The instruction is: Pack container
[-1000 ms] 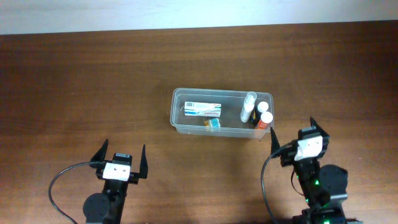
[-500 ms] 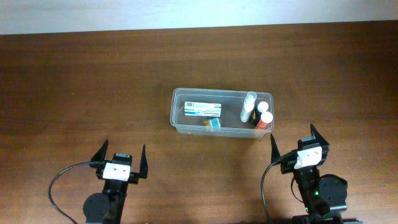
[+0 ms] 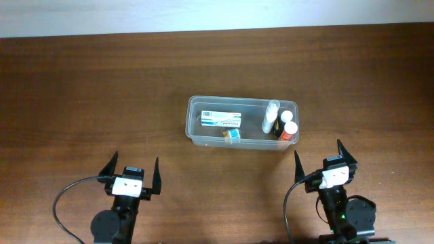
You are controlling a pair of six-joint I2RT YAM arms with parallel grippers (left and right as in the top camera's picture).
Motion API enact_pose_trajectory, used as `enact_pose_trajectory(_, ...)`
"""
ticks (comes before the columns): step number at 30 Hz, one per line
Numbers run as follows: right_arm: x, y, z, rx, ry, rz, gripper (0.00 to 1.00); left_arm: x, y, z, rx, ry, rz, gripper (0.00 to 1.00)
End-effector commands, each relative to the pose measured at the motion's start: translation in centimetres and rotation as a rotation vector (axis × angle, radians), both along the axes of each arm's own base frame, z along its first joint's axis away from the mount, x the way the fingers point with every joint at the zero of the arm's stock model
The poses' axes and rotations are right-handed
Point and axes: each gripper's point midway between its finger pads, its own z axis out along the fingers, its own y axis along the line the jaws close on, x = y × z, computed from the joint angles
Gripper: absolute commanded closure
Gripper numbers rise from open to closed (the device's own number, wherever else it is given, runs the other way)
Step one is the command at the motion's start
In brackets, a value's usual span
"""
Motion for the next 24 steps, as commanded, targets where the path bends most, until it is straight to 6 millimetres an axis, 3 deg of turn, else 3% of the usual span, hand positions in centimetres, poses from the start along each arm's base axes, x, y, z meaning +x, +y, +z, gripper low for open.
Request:
enact_pose_trajectory(1, 0.1, -0.2, -0.3, -0.012, -0.007, -0.009, 0.02, -0.1, -0.3, -0.1, 0.014, -0.001, -0.019, 0.01)
enact_pose_trajectory(24, 0.3, -0.7, -1.7, -0.019, 0.014, -0.029, 0.02, -0.1, -0.3, -0.1, 0.015, -0.001, -0.019, 0.01)
